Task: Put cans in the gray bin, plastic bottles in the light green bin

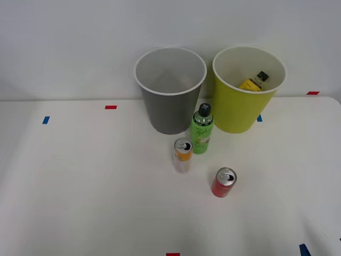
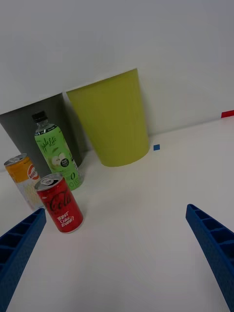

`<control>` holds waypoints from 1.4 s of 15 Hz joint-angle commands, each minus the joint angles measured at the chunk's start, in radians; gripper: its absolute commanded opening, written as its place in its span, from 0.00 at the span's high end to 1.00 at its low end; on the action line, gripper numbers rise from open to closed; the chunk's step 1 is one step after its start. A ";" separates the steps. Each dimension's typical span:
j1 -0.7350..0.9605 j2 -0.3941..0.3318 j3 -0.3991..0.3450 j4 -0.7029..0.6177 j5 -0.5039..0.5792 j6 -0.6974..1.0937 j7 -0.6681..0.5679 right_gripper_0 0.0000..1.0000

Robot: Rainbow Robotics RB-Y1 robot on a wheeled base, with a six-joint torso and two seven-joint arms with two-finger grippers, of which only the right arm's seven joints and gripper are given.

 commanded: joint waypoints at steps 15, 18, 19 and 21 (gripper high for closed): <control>-0.012 -0.034 0.055 0.057 -0.009 -0.055 0.046 0.00; -0.014 -0.083 0.137 0.058 -0.095 -0.052 0.226 0.00; -0.014 -0.095 0.166 0.057 -0.123 -0.048 0.267 0.00; -0.025 -0.112 0.212 0.057 -0.172 -0.035 0.336 0.00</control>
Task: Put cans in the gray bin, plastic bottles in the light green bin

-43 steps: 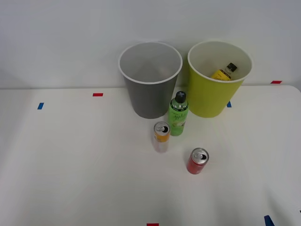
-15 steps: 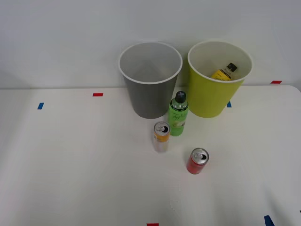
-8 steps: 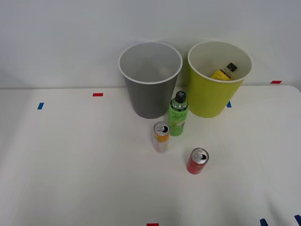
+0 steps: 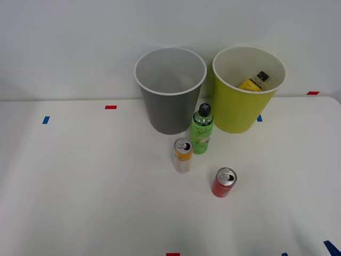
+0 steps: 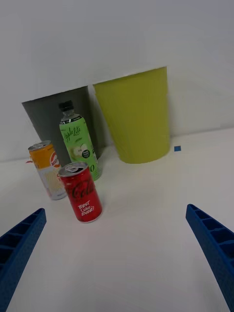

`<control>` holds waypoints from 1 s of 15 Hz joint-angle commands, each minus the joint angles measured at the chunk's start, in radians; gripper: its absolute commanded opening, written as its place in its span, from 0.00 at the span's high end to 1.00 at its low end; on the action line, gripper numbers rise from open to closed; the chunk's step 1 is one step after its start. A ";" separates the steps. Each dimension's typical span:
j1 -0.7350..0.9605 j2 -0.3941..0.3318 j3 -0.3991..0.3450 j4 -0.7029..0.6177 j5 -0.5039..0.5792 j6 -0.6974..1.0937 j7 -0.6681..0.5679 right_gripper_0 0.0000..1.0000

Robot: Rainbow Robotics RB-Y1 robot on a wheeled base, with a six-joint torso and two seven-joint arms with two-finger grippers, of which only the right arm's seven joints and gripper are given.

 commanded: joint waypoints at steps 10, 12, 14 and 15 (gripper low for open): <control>-0.222 -0.041 0.175 0.001 -0.127 0.199 0.149 0.00; -0.252 -0.044 0.189 0.001 -0.135 0.217 0.152 0.00; -0.255 -0.051 0.198 0.001 -0.143 0.219 0.152 0.00; -0.255 -0.056 0.200 0.001 -0.144 0.217 0.152 0.00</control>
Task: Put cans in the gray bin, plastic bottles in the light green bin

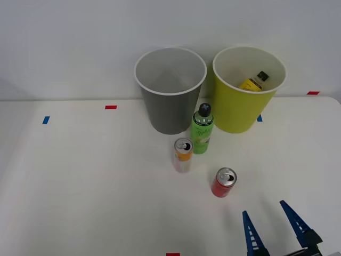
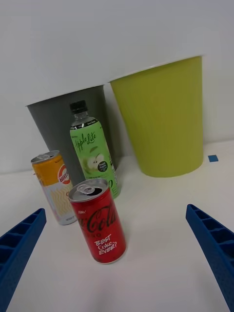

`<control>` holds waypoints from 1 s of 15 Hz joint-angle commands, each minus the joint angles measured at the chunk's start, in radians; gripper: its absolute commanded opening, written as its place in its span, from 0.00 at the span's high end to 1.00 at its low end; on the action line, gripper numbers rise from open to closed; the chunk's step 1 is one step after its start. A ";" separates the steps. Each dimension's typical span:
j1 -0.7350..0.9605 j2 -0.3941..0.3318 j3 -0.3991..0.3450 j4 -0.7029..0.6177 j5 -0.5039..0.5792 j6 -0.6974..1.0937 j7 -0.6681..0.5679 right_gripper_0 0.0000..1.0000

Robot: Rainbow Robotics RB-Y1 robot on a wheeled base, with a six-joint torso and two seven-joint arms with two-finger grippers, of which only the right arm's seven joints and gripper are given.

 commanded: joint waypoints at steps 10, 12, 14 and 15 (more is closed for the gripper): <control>-0.126 -0.057 0.074 0.000 -0.107 0.115 0.043 0.00; -0.173 -0.072 0.100 0.001 -0.150 0.172 0.060 0.00; -0.202 -0.086 0.112 0.000 -0.176 0.201 0.077 0.00; -0.210 -0.095 0.130 0.004 -0.210 0.201 0.089 0.00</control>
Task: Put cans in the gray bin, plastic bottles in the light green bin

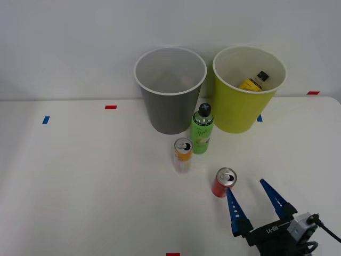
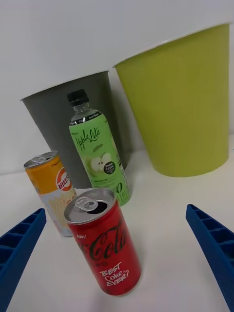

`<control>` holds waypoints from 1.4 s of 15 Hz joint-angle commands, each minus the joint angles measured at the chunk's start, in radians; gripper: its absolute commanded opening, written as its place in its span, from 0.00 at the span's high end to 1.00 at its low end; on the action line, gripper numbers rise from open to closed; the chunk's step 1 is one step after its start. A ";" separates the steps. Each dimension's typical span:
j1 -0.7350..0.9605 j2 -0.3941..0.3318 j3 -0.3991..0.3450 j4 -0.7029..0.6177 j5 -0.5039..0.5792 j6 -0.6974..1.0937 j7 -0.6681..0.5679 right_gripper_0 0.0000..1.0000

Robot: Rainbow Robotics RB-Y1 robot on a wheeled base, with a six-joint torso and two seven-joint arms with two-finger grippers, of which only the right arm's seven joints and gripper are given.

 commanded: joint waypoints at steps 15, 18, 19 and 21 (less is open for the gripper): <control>-0.249 0.008 0.205 0.177 -0.476 -0.019 0.576 0.00; -0.270 -0.015 0.216 0.181 -0.482 -0.003 0.578 0.00; -0.284 -0.024 0.216 0.181 -0.483 0.017 0.578 0.00; -0.297 -0.029 0.219 0.182 -0.485 0.033 0.584 0.00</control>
